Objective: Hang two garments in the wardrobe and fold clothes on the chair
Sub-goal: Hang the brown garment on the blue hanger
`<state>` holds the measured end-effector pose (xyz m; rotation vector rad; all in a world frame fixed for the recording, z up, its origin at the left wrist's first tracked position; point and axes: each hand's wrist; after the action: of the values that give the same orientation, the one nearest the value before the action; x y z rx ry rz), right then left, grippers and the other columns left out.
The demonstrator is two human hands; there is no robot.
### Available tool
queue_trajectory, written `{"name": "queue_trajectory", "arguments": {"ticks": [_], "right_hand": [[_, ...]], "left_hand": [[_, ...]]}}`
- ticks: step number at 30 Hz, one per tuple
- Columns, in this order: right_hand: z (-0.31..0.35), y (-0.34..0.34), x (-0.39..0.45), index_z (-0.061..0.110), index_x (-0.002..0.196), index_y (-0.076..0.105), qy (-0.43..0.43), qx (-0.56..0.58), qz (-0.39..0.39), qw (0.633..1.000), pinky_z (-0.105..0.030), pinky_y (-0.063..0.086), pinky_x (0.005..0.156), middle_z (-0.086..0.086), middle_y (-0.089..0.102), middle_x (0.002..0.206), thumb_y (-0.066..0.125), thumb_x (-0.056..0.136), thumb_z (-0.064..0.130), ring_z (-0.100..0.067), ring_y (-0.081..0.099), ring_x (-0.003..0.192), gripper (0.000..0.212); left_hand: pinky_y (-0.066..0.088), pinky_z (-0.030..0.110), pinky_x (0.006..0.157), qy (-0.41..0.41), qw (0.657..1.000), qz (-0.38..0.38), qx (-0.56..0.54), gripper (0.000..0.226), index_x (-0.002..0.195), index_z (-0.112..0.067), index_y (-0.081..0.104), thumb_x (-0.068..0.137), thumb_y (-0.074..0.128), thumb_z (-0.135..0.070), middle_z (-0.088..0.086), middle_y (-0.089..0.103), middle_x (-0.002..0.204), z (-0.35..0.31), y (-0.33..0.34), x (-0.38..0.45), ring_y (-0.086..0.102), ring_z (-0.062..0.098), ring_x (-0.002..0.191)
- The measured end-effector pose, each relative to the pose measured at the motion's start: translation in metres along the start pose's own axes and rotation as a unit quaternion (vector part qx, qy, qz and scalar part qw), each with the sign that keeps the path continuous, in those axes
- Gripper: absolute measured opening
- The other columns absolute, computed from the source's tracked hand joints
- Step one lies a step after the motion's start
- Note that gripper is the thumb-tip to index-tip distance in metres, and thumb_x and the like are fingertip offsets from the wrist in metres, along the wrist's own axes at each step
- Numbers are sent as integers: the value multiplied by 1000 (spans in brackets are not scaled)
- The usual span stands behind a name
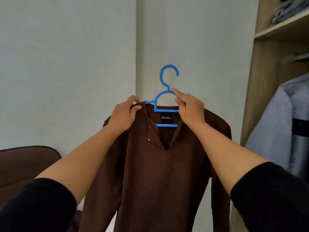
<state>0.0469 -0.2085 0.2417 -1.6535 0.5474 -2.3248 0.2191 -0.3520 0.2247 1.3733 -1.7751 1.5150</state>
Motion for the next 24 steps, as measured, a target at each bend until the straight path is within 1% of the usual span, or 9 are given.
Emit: {"name": "queue_trajectory", "arguments": {"ticks": [3, 6, 9, 12, 13, 15, 19, 22, 24], "right_hand": [[-46, -18, 9, 41, 135, 46, 22, -17, -13, 1000, -45, 42, 95, -3, 65, 108, 42, 99, 21, -21, 58, 102, 41], [-88, -31, 14, 39, 132, 50, 43, -3, -35, 998, -46, 42, 97, -2, 67, 114, 45, 98, 18, -21, 59, 106, 40], [-116, -47, 21, 36, 130, 54, 71, 1, -61, 996, -46, 40, 101, -1, 66, 116, 49, 96, 17, -22, 57, 112, 38], [-135, -66, 30, 38, 132, 51, 118, -136, -109, 977, -37, 31, 96, 4, 55, 114, 49, 95, 33, -17, 45, 112, 37], [-140, -72, 31, 36, 131, 51, 131, -178, -135, 966, -36, 29, 93, 5, 52, 114, 49, 94, 40, -16, 42, 112, 37], [-150, -79, 31, 29, 121, 58, 155, -215, -169, 949, -35, 26, 87, 5, 54, 114, 48, 91, 50, -16, 41, 111, 38], [-172, -81, 35, 23, 101, 67, 192, -245, -181, 933, -34, 19, 77, 6, 64, 103, 45, 87, 61, -17, 41, 108, 46], [-187, -92, 45, 20, 83, 64, 230, -246, -190, 922, -37, 22, 79, 5, 66, 91, 48, 86, 60, -19, 41, 110, 43], [-199, -100, 55, 20, 86, 65, 266, -235, -194, 915, -40, 27, 87, 3, 67, 97, 49, 87, 56, -20, 41, 116, 39]], "left_hand": [[47, 38, 90, 109, 991, 69, 26, 36, 133, -37, 39, 97, 42, -30, 2, 61, 113, -11, 32, 11, 57, 22, 100], [47, 34, 84, 148, 982, 100, 57, 44, 137, -46, 28, 96, 41, -40, -1, 56, 110, -22, 66, 18, 56, 19, 98], [48, 33, 73, 158, 986, 45, 34, 41, 136, -46, 32, 97, 39, -36, 0, 55, 94, -43, 107, 30, 56, 19, 85], [37, 26, 63, 172, 985, -3, 6, 40, 135, -44, 40, 98, 39, -30, 0, 51, 82, -71, 144, 52, 51, 17, 73], [34, 25, 63, 174, 985, -9, -2, 40, 135, -44, 41, 98, 39, -29, 1, 51, 82, -80, 156, 60, 51, 17, 73], [32, 25, 63, 179, 983, -18, -26, 39, 135, -42, 44, 98, 39, -28, 3, 52, 83, -100, 178, 73, 52, 20, 73], [32, 27, 62, 213, 974, -25, -70, 39, 134, -42, 45, 97, 40, -29, 1, 45, 79, -141, 220, 95, 53, 24, 73], [35, 28, 63, 245, 964, -17, -102, 39, 134, -41, 45, 97, 42, -29, 1, 44, 80, -172, 244, 109, 54, 27, 74], [35, 28, 62, 264, 956, -9, -125, 40, 135, -41, 44, 97, 42, -29, 2, 43, 81, -187, 258, 121, 54, 28, 75]]}}
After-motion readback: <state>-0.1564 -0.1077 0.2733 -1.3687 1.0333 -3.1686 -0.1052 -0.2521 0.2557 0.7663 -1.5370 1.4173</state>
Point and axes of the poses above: each hand's wrist, its own x-axis towards the middle knuckle, its own y-axis out of the palm, z = x × y
